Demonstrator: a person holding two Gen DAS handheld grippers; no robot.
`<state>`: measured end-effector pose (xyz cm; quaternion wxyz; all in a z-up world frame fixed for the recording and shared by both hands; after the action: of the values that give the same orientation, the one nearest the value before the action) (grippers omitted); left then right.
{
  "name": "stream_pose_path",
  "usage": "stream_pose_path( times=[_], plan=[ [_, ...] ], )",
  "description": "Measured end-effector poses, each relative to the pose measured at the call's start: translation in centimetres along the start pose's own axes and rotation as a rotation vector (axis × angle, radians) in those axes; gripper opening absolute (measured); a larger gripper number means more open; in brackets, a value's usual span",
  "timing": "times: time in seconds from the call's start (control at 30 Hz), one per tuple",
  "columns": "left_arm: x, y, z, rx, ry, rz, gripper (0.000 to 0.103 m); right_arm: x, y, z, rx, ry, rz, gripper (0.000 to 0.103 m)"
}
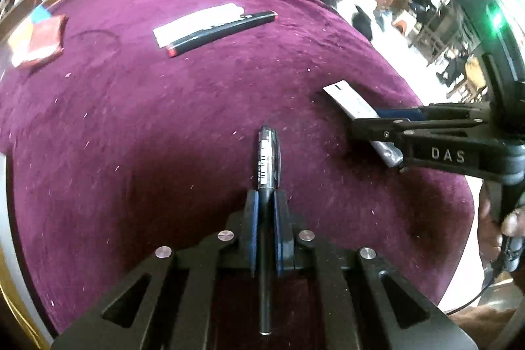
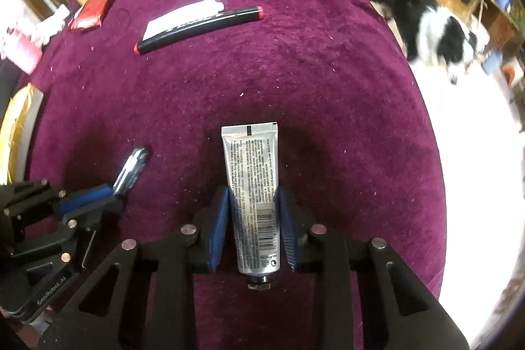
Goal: Organize objects
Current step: 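Grasp the thin black pen with the left tool, then lower the black pen into the tray with the left tool while the right tool lowers the silver tube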
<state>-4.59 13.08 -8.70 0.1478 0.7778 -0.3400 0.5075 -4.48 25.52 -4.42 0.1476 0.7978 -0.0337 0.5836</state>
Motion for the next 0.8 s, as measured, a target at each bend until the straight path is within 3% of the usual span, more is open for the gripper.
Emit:
stream_pose_path(
  times=[0.23,0.4,0.6,0.8],
  plan=[
    [3.7,1.0,0.6,0.075,-0.088,0.042,0.006,1.2,2.9,1.1,-0.033,0.026,-0.095,0.028],
    [7.4,3.1,2.0,0.136,-0.149,0.056,0.006,1.9,7.1,2.0,-0.003,0.033,-0.147,0.028],
    [14.5,7.9,7.6,0.253,-0.188,0.050,0.006,2.5,13.9,3.8,0.051,0.068,-0.227,0.028],
    [18.6,13.5,12.5,0.376,-0.214,-0.025,0.006,2.5,21.8,5.6,0.118,0.112,-0.312,0.028]
  ],
)
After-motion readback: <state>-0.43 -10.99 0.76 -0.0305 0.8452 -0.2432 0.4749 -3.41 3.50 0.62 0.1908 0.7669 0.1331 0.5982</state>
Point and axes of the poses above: each gripper's, at about its wrist camera, not at the fingertips, and x roughly against the way its jaws point, y to its left, z to its underside, the point moved 8 cm from there along -x, roughly the way its jaws point, and after that the axes turned 12 degrees about -x, right-handed, at the moved point
